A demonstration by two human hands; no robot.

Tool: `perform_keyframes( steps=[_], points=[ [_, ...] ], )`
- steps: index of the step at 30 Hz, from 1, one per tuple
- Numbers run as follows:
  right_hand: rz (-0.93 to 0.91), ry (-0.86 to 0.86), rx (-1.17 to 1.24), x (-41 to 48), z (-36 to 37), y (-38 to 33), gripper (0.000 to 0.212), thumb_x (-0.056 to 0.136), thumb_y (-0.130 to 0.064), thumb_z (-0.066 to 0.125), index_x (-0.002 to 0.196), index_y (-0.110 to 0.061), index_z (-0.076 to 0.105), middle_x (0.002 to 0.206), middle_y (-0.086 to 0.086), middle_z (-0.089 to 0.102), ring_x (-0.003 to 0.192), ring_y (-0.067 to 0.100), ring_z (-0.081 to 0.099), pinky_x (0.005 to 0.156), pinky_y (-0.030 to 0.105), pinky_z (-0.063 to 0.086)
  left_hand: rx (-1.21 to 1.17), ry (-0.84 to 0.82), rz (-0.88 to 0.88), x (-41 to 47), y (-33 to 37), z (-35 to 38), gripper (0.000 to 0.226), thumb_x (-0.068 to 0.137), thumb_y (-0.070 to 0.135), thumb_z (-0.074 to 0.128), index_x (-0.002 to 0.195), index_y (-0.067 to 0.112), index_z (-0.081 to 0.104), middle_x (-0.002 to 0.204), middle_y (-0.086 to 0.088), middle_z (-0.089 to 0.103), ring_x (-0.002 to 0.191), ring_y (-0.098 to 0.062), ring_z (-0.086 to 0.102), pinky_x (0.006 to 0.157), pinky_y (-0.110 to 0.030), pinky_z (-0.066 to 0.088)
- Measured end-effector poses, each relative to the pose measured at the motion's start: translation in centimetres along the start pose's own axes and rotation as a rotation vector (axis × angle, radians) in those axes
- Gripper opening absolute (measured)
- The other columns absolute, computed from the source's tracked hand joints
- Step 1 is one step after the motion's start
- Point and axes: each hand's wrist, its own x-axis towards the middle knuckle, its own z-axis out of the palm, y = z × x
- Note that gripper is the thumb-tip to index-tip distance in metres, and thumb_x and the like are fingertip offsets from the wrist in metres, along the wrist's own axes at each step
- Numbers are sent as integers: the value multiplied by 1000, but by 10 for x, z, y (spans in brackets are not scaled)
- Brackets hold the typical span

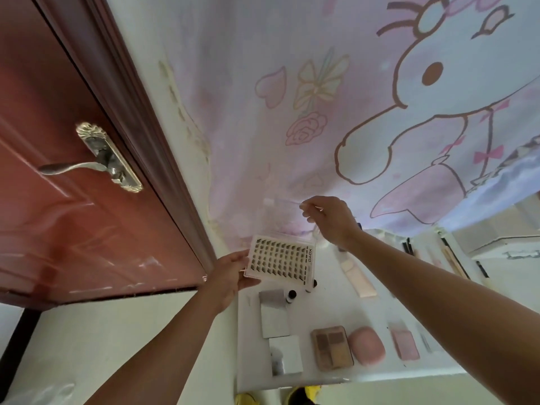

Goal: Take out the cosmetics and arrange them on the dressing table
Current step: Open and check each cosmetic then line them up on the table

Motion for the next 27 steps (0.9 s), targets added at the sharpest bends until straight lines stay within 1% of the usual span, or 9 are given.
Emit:
perform_keyframes(
  steps=[6,9,11,13,16,19,23,25,27],
  points=[
    [-40,-153,25,49,34,16,19,97,-25,57,103,-16,73,90,-10,68,85,11,65,90,38,53,23,259,-72,47,-22,3,25,97,2,51,120,-1,59,111,-21,66,91,-31,66,66,-37,61],
    [-61,-217,24,64,51,25,19,96,-21,60,102,-11,74,98,-1,72,93,19,67,92,42,52,24,317,-148,64,-33,4,24,95,-1,52,117,1,59,110,-19,65,94,-31,65,66,-38,60],
    [-65,-251,0,69,63,33,18,95,-20,61,100,-9,74,99,5,73,93,22,68,90,43,52,31,348,-181,74,-39,5,16,94,-2,53,103,7,62,114,-19,64,100,-33,65,59,-34,60],
    [-50,-254,-3,71,74,40,16,92,-21,64,95,-9,75,96,3,74,91,19,68,88,42,53,37,389,-204,83,-45,5,19,92,-5,54,88,12,62,116,-20,63,104,-35,64,54,-34,60],
    [84,-224,63,70,86,50,16,88,-27,69,95,-14,75,94,-5,73,89,8,66,87,31,52,37,436,-227,93,-52,6,21,90,-8,55,82,10,61,114,-21,63,103,-36,64,55,-39,60],
    [237,-147,108,64,96,63,26,86,-34,72,103,-14,74,103,-6,73,93,8,65,87,27,50,44,472,-245,99,-57,7,20,91,-7,56,83,10,62,110,-19,64,99,-35,65,55,-38,60],
    [430,16,171,59,104,72,37,83,-42,73,106,-14,70,106,-1,72,102,16,64,83,28,46,48,505,-245,104,-58,13,10,90,-4,60,92,4,64,101,-17,66,90,-32,66,61,-38,59],
    [521,64,194,58,109,72,46,81,-47,73,113,-15,64,110,0,68,109,22,59,82,28,42,57,542,-241,107,-59,15,9,89,-2,63,94,3,67,96,-16,66,84,-30,66,60,-38,59],
    [655,77,283,57,113,72,58,82,-50,71,125,-15,54,114,-3,61,110,25,58,86,32,45,56,574,-250,110,-62,16,9,87,-1,65,93,4,69,92,-14,67,80,-28,66,58,-37,58]
  ],
)
